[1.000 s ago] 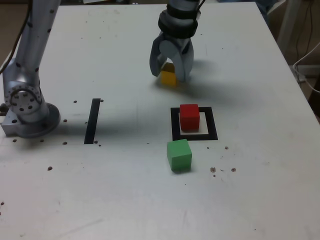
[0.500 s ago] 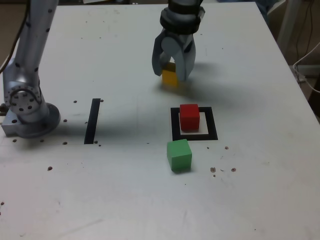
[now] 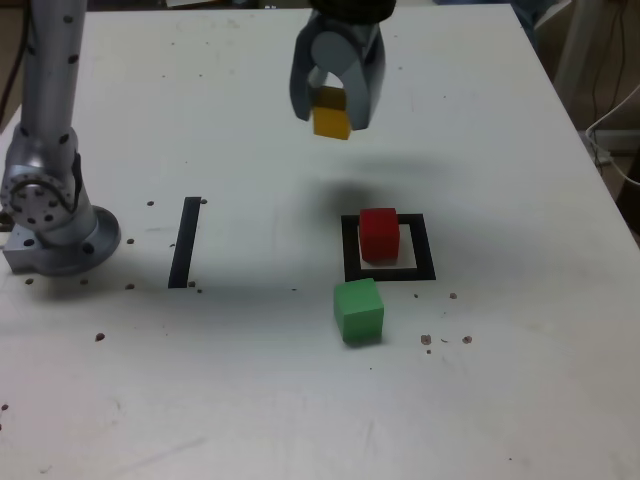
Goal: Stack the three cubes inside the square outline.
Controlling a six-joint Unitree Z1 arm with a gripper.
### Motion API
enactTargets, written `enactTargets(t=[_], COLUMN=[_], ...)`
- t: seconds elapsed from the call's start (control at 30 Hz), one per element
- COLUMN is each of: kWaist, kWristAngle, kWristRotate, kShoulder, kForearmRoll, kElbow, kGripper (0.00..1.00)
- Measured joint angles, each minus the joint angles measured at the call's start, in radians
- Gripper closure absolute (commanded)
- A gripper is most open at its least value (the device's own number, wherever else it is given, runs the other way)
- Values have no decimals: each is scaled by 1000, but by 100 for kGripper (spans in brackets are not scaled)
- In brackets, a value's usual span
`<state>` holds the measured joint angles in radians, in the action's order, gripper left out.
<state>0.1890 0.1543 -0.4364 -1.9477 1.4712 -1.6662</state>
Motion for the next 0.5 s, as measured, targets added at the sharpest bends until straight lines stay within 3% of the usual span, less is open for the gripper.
enactTargets(t=[0.17,0.5], kWaist=[-82,-167], kWristAngle=[-7,-42], kWristRotate=[134,310], kShoulder=[22,43], kForearmRoll=[70,79], kElbow=[-34,-53], kGripper=[89,89])
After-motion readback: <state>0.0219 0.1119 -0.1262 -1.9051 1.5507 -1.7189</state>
